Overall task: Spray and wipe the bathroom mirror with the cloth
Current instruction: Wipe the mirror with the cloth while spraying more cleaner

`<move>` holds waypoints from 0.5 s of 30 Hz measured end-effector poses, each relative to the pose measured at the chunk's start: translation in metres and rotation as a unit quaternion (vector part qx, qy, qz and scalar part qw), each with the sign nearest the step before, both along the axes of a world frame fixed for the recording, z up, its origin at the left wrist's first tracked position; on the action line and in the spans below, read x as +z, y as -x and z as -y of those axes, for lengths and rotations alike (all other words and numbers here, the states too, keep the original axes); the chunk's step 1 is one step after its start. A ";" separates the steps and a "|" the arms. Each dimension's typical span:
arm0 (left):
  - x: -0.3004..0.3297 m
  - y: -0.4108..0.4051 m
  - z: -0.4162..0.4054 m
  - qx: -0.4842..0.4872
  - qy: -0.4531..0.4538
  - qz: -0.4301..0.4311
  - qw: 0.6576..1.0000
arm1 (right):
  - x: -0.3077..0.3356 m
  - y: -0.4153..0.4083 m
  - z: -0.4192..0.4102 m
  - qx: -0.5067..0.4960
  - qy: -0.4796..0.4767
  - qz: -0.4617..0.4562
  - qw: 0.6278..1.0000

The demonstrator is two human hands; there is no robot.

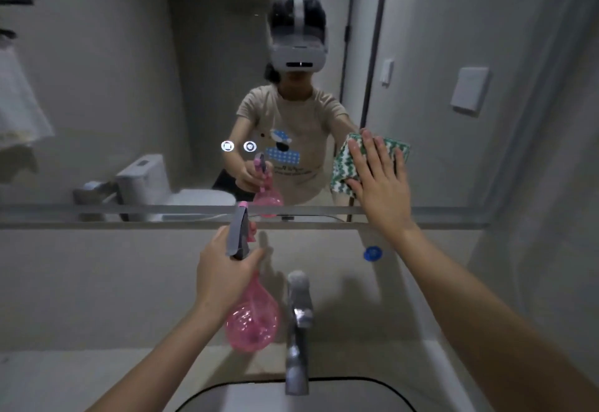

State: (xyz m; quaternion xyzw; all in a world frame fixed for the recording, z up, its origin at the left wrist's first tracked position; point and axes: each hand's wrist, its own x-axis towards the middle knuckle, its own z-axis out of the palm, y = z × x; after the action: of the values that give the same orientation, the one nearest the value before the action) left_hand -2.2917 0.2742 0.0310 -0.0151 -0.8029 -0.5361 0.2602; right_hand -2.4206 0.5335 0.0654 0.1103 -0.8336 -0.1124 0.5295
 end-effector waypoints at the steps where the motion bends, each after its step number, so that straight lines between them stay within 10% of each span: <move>1: 0.002 0.002 -0.012 -0.010 0.000 0.001 1.000 | 0.000 0.000 -0.015 -0.004 0.001 0.001 1.000; 15: 0.041 0.042 -0.178 -0.055 0.008 -0.013 0.998 | 0.029 0.003 -0.193 -0.011 0.177 0.039 0.983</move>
State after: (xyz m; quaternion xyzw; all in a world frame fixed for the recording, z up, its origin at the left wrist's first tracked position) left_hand -2.3335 0.4517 0.0721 -0.0680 -0.8019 -0.5427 0.2404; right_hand -2.4233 0.7262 0.0942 0.0101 -0.8612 0.0359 0.5069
